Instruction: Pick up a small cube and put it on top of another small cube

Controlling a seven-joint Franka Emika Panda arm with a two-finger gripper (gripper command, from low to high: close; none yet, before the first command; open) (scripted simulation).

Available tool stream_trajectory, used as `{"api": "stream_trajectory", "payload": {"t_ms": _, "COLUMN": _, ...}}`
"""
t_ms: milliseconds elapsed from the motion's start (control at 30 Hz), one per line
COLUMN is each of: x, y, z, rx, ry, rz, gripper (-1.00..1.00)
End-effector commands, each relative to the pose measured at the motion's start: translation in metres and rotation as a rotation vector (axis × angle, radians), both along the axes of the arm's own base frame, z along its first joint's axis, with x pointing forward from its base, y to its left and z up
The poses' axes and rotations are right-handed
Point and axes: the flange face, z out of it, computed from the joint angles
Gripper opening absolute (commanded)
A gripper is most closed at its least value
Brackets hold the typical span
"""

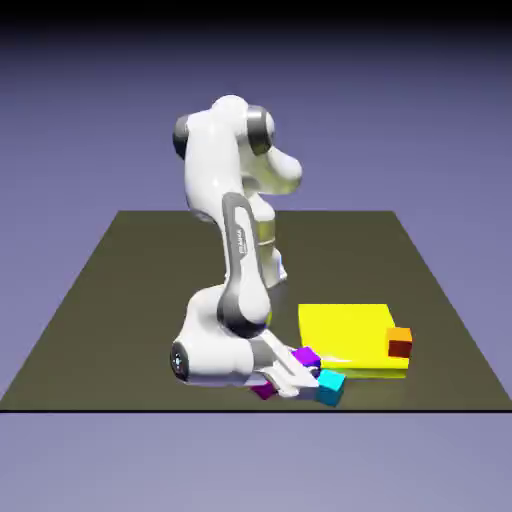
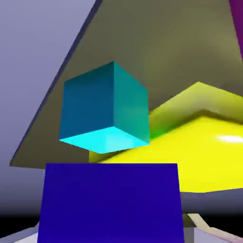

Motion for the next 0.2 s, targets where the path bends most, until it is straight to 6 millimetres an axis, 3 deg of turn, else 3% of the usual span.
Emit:
{"api": "stream_trajectory", "payload": {"t_ms": 0, "x": -0.009, "y": 0.014, "z": -0.014, "rx": -0.001, "ry": 0.000, "rz": 0.002, "gripper": -1.00}}
{"api": "stream_trajectory", "payload": {"t_ms": 33, "x": -0.016, "y": 0.025, "z": -0.025, "rx": -0.002, "ry": 0.001, "rz": 0.002, "gripper": -1.00}}
{"api": "stream_trajectory", "payload": {"t_ms": 67, "x": -0.016, "y": 0.025, "z": -0.025, "rx": -0.002, "ry": 0.001, "rz": 0.002, "gripper": 1.00}}
{"api": "stream_trajectory", "payload": {"t_ms": 100, "x": -0.016, "y": 0.025, "z": -0.025, "rx": -0.002, "ry": 0.001, "rz": 0.002, "gripper": 1.00}}
{"api": "stream_trajectory", "payload": {"t_ms": 167, "x": 0.002, "y": -0.004, "z": 0.004, "rx": -0.001, "ry": 0.000, "rz": 0.002, "gripper": 1.00}}
